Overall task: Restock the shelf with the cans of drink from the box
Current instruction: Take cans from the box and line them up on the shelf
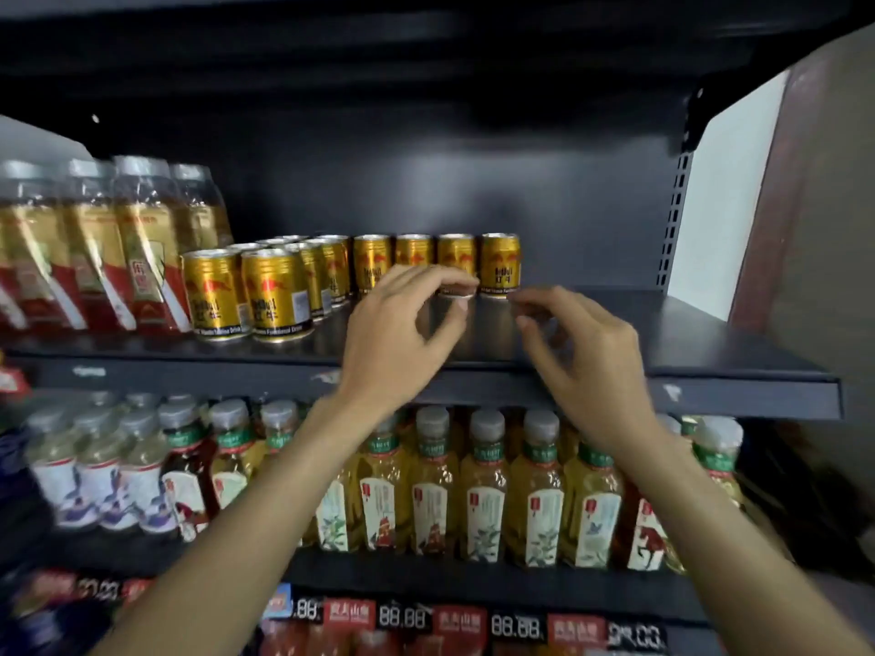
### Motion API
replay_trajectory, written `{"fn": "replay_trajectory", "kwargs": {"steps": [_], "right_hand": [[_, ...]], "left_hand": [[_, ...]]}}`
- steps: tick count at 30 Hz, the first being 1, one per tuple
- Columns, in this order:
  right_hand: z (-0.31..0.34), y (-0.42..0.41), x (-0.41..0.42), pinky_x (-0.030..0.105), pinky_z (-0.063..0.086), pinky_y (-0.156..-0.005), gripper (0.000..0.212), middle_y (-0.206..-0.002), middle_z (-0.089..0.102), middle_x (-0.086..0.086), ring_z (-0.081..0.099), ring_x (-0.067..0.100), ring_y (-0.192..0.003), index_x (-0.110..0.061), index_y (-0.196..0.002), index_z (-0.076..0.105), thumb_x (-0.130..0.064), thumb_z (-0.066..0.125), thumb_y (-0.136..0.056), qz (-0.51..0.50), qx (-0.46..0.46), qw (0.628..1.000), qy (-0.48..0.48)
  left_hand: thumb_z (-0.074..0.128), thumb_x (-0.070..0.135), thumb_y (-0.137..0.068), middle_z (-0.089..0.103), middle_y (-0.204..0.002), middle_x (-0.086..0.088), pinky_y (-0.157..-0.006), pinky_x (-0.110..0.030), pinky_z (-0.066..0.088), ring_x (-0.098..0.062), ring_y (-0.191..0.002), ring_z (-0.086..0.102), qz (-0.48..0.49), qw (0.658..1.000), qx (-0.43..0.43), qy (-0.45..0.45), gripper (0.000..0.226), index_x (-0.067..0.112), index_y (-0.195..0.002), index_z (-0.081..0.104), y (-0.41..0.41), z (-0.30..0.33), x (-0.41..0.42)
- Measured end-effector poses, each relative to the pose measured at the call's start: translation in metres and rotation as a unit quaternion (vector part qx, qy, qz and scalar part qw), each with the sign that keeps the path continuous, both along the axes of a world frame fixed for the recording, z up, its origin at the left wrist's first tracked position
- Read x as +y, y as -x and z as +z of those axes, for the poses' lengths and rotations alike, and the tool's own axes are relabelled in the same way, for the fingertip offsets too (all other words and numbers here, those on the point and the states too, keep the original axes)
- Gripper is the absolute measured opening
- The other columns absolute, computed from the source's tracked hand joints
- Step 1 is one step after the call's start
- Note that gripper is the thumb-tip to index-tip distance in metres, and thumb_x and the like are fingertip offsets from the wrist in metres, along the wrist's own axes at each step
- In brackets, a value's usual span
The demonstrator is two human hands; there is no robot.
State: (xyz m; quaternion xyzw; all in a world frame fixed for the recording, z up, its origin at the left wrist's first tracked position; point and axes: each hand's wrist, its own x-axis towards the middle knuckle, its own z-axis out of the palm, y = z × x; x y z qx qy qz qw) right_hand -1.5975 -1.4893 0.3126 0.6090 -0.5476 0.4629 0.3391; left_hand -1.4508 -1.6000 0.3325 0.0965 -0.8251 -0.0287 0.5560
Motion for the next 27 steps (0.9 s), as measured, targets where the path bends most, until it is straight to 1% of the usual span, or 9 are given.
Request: {"fn": "replay_trajectory", "kwargs": {"steps": [4, 7, 10, 12, 14, 17, 22, 24, 27], "right_hand": [[-0.069, -0.041, 0.023, 0.023, 0.048, -0.065, 0.014, -0.086, 0.068, 0.003, 0.060, 0.014, -0.074, -0.008, -0.099, 0.066, -0.011, 0.055, -0.091, 0.008, -0.001, 0.999, 0.042], [-0.125, -0.064, 0.044, 0.023, 0.048, -0.063, 0.012, -0.085, 0.068, 0.000, 0.060, 0.014, -0.074, -0.011, -0.099, 0.063, -0.009, 0.056, -0.090, 0.026, -0.006, 0.999, -0.019], [-0.178, -0.077, 0.064, 0.024, 0.046, -0.064, 0.019, -0.086, 0.066, -0.003, 0.059, 0.015, -0.079, -0.014, -0.098, 0.066, -0.015, 0.050, -0.088, 0.019, -0.045, 0.984, -0.174], [-0.212, -0.081, 0.074, 0.031, 0.051, -0.064, 0.028, -0.091, 0.066, 0.000, 0.061, 0.021, -0.085, -0.017, -0.101, 0.065, -0.024, 0.044, -0.086, 0.027, -0.072, 0.951, -0.299], [-0.242, -0.086, 0.084, 0.036, 0.054, -0.061, 0.027, -0.095, 0.066, 0.002, 0.063, 0.026, -0.086, -0.016, -0.103, 0.066, -0.021, 0.046, -0.085, 0.052, -0.118, 0.919, -0.373], [-0.278, -0.096, 0.095, 0.042, 0.054, -0.068, 0.024, -0.104, 0.067, 0.004, 0.063, 0.027, -0.093, -0.013, -0.107, 0.066, -0.010, 0.059, -0.084, 0.064, -0.167, 0.875, -0.450], [-0.328, -0.124, 0.100, 0.036, 0.049, -0.082, 0.038, -0.126, 0.059, 0.003, 0.056, 0.027, -0.111, -0.022, -0.124, 0.057, -0.022, 0.057, -0.087, 0.072, -0.145, 0.804, -0.573], [-0.340, -0.137, 0.106, 0.033, 0.044, -0.088, 0.045, -0.130, 0.055, 0.002, 0.052, 0.026, -0.116, -0.022, -0.130, 0.052, -0.028, 0.059, -0.086, 0.099, -0.127, 0.771, -0.616], [-0.355, -0.157, 0.117, 0.033, 0.038, -0.097, 0.062, -0.131, 0.050, 0.001, 0.048, 0.025, -0.119, -0.023, -0.135, 0.043, -0.041, 0.064, -0.080, 0.127, -0.100, 0.744, -0.648]], "left_hand": [[0.051, 0.017, -0.089, 0.059, -0.094, 0.012, -0.087, -0.014, 0.038, -0.005, -0.096, 0.052, 0.026, 0.994, 0.108, 0.017, 0.021, 0.008, -0.095, 0.069, -0.025, -0.062, 0.024], [0.051, 0.016, -0.088, 0.061, -0.091, 0.012, -0.086, -0.017, 0.040, -0.003, -0.093, 0.052, 0.021, 0.995, 0.091, -0.016, 0.020, 0.008, -0.091, 0.069, -0.047, -0.108, 0.042], [0.051, 0.023, -0.089, 0.060, -0.095, 0.017, -0.084, -0.014, 0.039, -0.002, -0.096, 0.053, -0.001, 0.992, -0.039, -0.119, 0.019, 0.016, -0.097, 0.067, -0.078, -0.154, 0.061], [0.055, 0.028, -0.088, 0.059, -0.099, 0.022, -0.083, -0.012, 0.038, 0.003, -0.099, 0.050, 0.012, 0.965, -0.157, -0.208, 0.018, 0.026, -0.104, 0.064, -0.100, -0.188, 0.069], [0.060, 0.028, -0.088, 0.061, -0.103, 0.021, -0.082, -0.016, 0.040, 0.003, -0.099, 0.051, 0.033, 0.934, -0.238, -0.265, 0.020, 0.028, -0.107, 0.062, -0.121, -0.224, 0.073], [0.064, 0.021, -0.086, 0.065, -0.102, 0.015, -0.082, -0.018, 0.044, -0.001, -0.098, 0.058, 0.059, 0.893, -0.279, -0.347, 0.020, 0.024, -0.106, 0.064, -0.150, -0.279, 0.078], [0.069, 0.032, -0.082, 0.063, -0.110, 0.011, -0.090, -0.035, 0.048, -0.010, -0.108, 0.057, 0.072, 0.808, -0.348, -0.470, 0.032, 0.023, -0.112, 0.062, -0.191, -0.358, 0.093], [0.071, 0.049, -0.073, 0.051, -0.124, 0.010, -0.100, -0.039, 0.041, -0.011, -0.123, 0.043, 0.066, 0.776, -0.406, -0.479, 0.052, 0.030, -0.119, 0.056, -0.203, -0.375, 0.107], [0.069, 0.064, -0.058, 0.039, -0.135, 0.007, -0.102, -0.040, 0.035, -0.017, -0.130, 0.031, 0.093, 0.732, -0.546, -0.398, 0.085, 0.038, -0.131, 0.037, -0.218, -0.400, 0.122]]}}
